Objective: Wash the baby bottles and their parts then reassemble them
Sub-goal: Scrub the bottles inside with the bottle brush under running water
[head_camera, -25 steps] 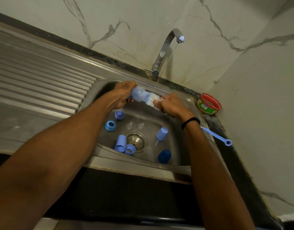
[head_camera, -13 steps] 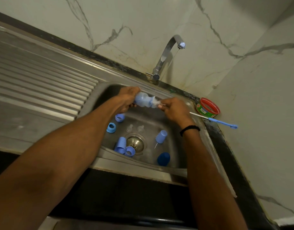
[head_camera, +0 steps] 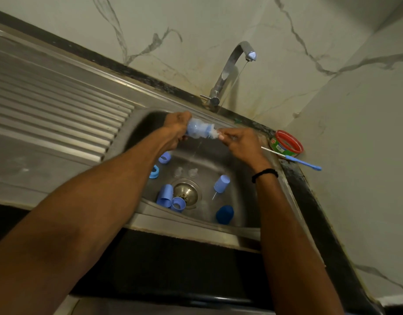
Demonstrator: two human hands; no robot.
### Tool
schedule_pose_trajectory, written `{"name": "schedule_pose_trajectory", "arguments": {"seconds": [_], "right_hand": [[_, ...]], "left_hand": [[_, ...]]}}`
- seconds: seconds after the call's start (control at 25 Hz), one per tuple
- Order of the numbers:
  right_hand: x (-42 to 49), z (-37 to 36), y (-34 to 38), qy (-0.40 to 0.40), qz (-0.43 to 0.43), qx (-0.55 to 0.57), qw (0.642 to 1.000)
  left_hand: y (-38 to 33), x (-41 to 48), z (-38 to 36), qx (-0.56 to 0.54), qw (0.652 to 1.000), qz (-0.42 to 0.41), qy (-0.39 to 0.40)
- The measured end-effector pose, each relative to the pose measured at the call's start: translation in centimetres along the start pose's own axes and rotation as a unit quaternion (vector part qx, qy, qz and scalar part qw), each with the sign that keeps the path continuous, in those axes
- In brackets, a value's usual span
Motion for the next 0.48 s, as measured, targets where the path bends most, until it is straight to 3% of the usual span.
{"name": "schedule_pose_trajectory", "arguments": {"seconds": [0.28,0.48], "right_hand": [[0.1,-0.5,0.8,-0.005,0.006,0.010,1.000],[0.0,0.5,-0.1,0.007,0.004,0.035,0.999]], "left_hand": [[-0.1,-0.3,-0.5,0.010,1.000,-0.008,0.020],[-0.5,-0.2,0.4,0.012,1.000,-0.001,-0.007]]}}
Point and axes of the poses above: each hand's wrist, its own x-axis towards the middle knuckle, its own z-axis out of the back of the hand, y = z × x, the point moved 9 cm from there along x, towards the middle knuckle, and after that the axes turned 1 degree about -x, right-handed, at the moved point
